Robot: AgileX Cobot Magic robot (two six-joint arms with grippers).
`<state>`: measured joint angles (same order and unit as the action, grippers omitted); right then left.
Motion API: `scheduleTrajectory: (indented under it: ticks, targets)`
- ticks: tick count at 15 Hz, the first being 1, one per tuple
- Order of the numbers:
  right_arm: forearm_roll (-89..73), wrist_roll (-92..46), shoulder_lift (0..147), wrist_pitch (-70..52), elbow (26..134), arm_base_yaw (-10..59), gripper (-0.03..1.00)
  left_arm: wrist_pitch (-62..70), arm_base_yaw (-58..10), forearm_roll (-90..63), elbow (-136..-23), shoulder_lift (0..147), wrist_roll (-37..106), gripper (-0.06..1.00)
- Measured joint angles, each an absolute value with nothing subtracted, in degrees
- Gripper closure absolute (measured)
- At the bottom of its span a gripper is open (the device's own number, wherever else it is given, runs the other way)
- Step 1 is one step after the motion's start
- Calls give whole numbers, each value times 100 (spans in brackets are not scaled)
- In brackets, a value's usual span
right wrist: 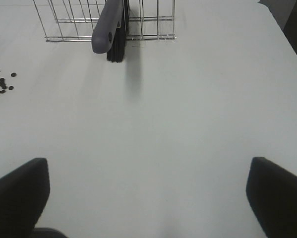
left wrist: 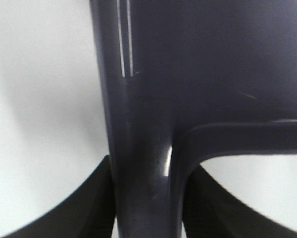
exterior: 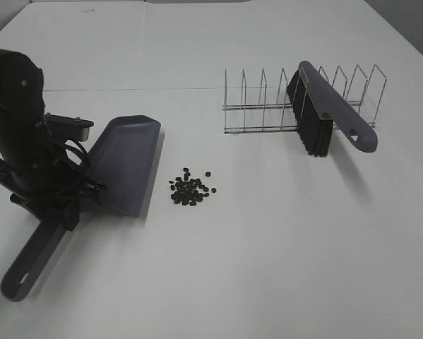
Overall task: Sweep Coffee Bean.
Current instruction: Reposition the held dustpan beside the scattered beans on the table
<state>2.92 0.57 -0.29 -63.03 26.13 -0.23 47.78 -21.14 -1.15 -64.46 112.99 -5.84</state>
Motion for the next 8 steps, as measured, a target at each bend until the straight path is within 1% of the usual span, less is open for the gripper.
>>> scheduleTrajectory:
  ticks: [4, 8]
  targets:
    - [292, 57, -29, -6303, 2613, -23, -2, 4996, -2114, -109, -6394, 11150, -602, 61]
    - [292, 57, -29, -6303, 2613, -23, -2, 4561, -2114, -120, -5810, 11150, -636, 61]
